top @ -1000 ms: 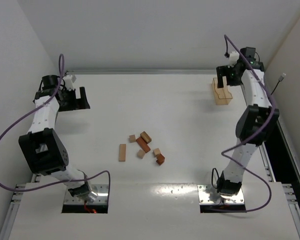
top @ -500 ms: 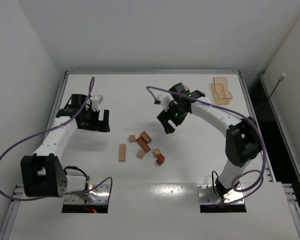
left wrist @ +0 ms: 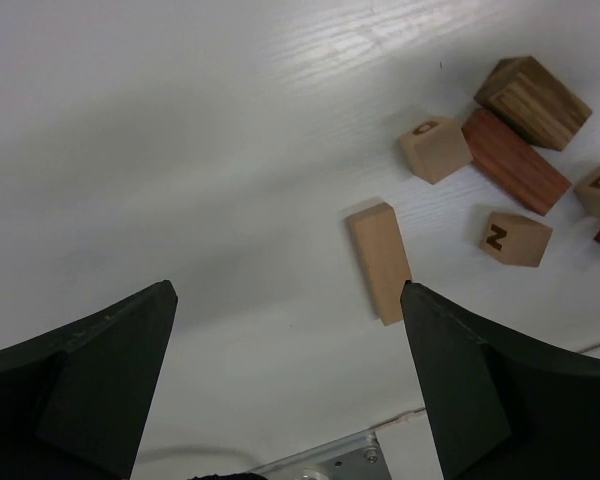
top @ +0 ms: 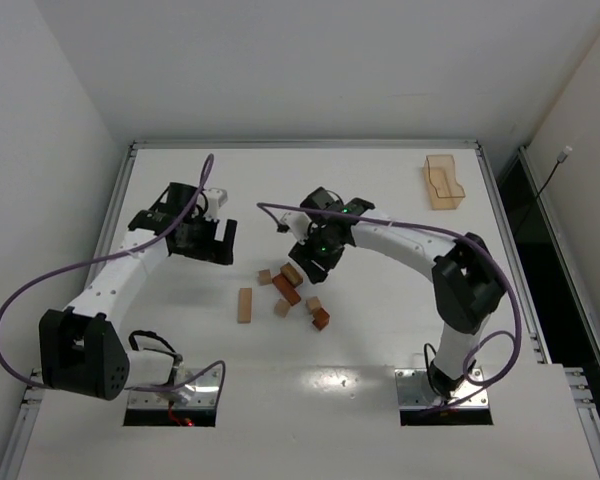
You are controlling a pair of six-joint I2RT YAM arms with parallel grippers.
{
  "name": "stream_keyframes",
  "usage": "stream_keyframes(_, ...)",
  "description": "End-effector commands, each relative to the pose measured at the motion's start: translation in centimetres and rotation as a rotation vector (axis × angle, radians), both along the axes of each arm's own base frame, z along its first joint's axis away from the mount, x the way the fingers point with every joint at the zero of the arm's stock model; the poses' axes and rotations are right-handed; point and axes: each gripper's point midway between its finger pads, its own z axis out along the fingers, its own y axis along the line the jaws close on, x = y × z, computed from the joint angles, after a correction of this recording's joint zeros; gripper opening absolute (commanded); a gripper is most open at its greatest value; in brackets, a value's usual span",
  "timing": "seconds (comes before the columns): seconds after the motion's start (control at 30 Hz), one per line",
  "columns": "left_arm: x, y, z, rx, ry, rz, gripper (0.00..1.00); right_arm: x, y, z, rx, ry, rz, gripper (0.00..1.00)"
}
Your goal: Build the wood block tower
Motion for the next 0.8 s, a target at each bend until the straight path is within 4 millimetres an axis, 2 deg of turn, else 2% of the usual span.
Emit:
stream_keyframes(0.0,2.5,1.9,2.9,0.030,-0.086,0.126,0.94,-1.3,4.9,0.8,0.077,0.000,0.042,0.46)
stream_keyframes(0.03,2.9,2.5,3.4,0.033,-0.099,0.160,0.95,-2.4,6.0,0.8,0.088,0.004,0.057,0.42)
stream_keyframes(0.1,4.0,3.9,4.6,0.033,-0.127,0.217,0.97,-3.4,6.9,-0.2,0.078,0.026,0.069,0.33)
stream_keyframes(0.13,4.1,4.5,5.0,0.038,-0.131,0.244,0.99,-3.8,7.5,-0.1,0.086,0.030,0.064,0.25)
stream_keyframes(0.2,4.8,5.7,5.7,0.047,-0.149,0.284,0.99,-5.2,8.2,-1.2,0.069,0.051,0.092,0.21)
stream_keyframes(0.27,4.9,6.3,5.7,0.050,-0.140,0.302,0.99,-6.0,8.4,-2.1,0.051,0.060,0.100,0.20)
stream_keyframes(0.33,5.3,7.3,6.5,0.049,-0.160,0.333,0.99,-6.2,8.2,-3.2,0.029,0.089,0.077,0.20)
stream_keyframes(0.43,5.5,8.7,6.8,0.056,-0.170,0.367,0.99,-5.9,8.7,-4.2,0.020,0.101,0.067,0.20)
stream_keyframes(0.47,5.5,9.1,6.8,0.057,-0.170,0.378,0.99,-5.2,9.2,-4.2,0.018,0.086,0.052,0.20)
stream_keyframes(0.5,5.4,9.7,6.8,0.059,-0.169,0.396,0.99,-5.2,9.3,-5.1,0.003,0.103,0.040,0.20)
stream_keyframes(0.53,5.4,9.5,6.8,0.052,-0.169,0.391,0.99,-4.9,9.7,-5.0,0.004,0.102,0.040,0.20)
stream_keyframes(0.6,4.9,10.4,6.6,0.059,-0.168,0.410,0.99,-3.7,9.3,-5.6,-0.011,0.108,0.003,0.20)
stream_keyframes(0.63,4.9,10.4,6.6,0.065,-0.169,0.402,0.99,-3.2,10.0,-4.9,0.009,0.092,0.004,0.20)
stream_keyframes(0.7,4.3,10.7,5.8,0.067,-0.155,0.413,0.99,-2.6,10.0,-4.8,0.010,0.092,-0.006,0.20)
stream_keyframes(0.73,4.3,10.9,6.1,0.065,-0.165,0.408,0.99,-2.4,10.5,-4.6,0.024,0.095,-0.001,0.20)
stream_keyframes(0.77,4.1,10.9,5.7,0.066,-0.155,0.408,0.99,-2.4,10.0,-5.0,0.006,0.109,-0.012,0.20)
